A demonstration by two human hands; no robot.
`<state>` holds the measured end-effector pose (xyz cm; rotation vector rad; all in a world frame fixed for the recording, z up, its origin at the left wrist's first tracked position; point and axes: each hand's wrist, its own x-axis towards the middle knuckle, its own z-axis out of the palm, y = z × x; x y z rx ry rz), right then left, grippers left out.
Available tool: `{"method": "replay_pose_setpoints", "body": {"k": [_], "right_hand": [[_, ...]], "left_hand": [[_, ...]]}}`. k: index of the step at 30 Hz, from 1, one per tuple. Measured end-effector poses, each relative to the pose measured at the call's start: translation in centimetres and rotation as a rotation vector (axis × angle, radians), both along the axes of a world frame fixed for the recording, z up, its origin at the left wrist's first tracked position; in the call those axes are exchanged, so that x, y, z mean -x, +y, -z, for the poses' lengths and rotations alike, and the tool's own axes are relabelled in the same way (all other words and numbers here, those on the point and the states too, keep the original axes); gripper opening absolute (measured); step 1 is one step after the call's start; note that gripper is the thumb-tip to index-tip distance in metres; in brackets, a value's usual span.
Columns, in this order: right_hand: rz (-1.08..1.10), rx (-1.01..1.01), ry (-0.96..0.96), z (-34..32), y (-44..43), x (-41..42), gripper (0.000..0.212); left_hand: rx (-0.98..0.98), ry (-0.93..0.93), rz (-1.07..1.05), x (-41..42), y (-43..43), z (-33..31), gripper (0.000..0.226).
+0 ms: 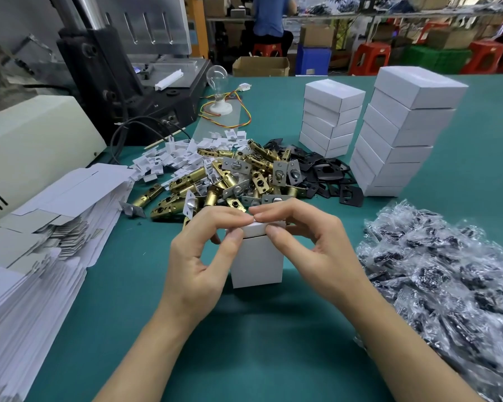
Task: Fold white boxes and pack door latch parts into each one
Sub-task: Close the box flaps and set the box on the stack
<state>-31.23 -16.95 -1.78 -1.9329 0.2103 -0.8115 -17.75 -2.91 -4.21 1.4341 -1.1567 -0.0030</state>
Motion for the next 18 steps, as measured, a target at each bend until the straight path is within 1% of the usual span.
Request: {"method": "replay_pose_setpoints", "body": {"k": [6, 11, 15, 18], "right_hand": [[0.014, 0.116, -0.047, 0.3, -0.5, 0.0, 0.019], [0.047, 0.238, -0.091, 0.6, -1.0, 0.0, 0.020], [0.115, 0.413, -0.135, 0.7, -1.2, 0.2, 0.021], [0.128, 0.454, -0.150, 0.6, -1.1, 0.2, 0.022]], "left_hand": [[0.002, -0.116, 0.002, -0.6, 0.5, -0.1, 0.020], [0.017, -0.130, -0.016, -0.6, 0.4, 0.0, 0.019], [0.018, -0.133, -0.024, -0.4, 0.5, 0.1, 0.018], [0.021, -0.139, -0.025, -0.4, 0.4, 0.1, 0.018]]}}
